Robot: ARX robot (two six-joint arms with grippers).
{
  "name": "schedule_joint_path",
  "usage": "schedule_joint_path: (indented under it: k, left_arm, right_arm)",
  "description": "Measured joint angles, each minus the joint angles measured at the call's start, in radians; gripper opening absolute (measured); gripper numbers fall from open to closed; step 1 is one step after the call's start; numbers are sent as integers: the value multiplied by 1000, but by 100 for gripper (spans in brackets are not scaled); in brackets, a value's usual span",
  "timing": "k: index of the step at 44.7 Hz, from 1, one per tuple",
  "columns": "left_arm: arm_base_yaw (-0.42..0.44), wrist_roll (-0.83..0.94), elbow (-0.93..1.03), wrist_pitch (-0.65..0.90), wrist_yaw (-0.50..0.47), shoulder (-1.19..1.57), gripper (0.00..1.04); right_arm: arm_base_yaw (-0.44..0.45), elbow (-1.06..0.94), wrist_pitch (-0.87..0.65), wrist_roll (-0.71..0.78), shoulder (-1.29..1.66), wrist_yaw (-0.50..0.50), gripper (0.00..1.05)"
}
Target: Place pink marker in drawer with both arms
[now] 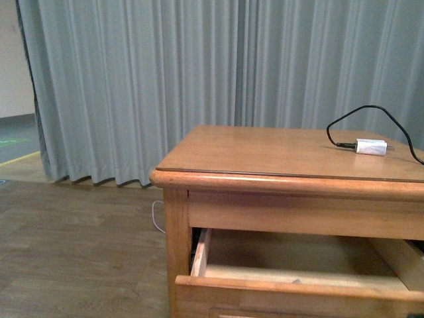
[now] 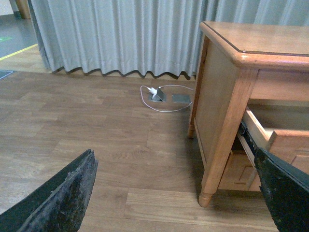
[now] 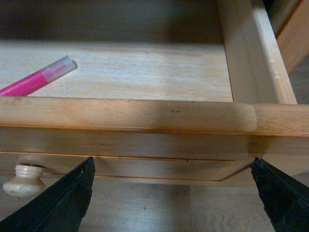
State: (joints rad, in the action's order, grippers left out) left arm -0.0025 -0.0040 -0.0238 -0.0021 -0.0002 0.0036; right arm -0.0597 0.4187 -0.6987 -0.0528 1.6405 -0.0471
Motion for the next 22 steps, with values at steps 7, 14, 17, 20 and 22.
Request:
schedule_joint_path:
  k: [7, 14, 17, 20, 22]
  left_arm:
    - [0, 0, 0, 0, 0, 0, 99]
    - [0, 0, 0, 0, 0, 0, 99]
    - [0, 0, 0, 0, 0, 0, 99]
    - [0, 0, 0, 0, 0, 0, 99]
    - [0, 0, 0, 0, 0, 0, 99]
  right_arm:
    - [-9, 99, -84, -13, 129, -18, 96]
    - [-16, 213, -138, -37, 251, -31, 96]
    - [-16, 245, -146, -43, 279, -32, 96]
    - [-16, 276, -152, -48, 307, -37, 96]
    - [-16, 293, -155, -53, 323, -41, 96]
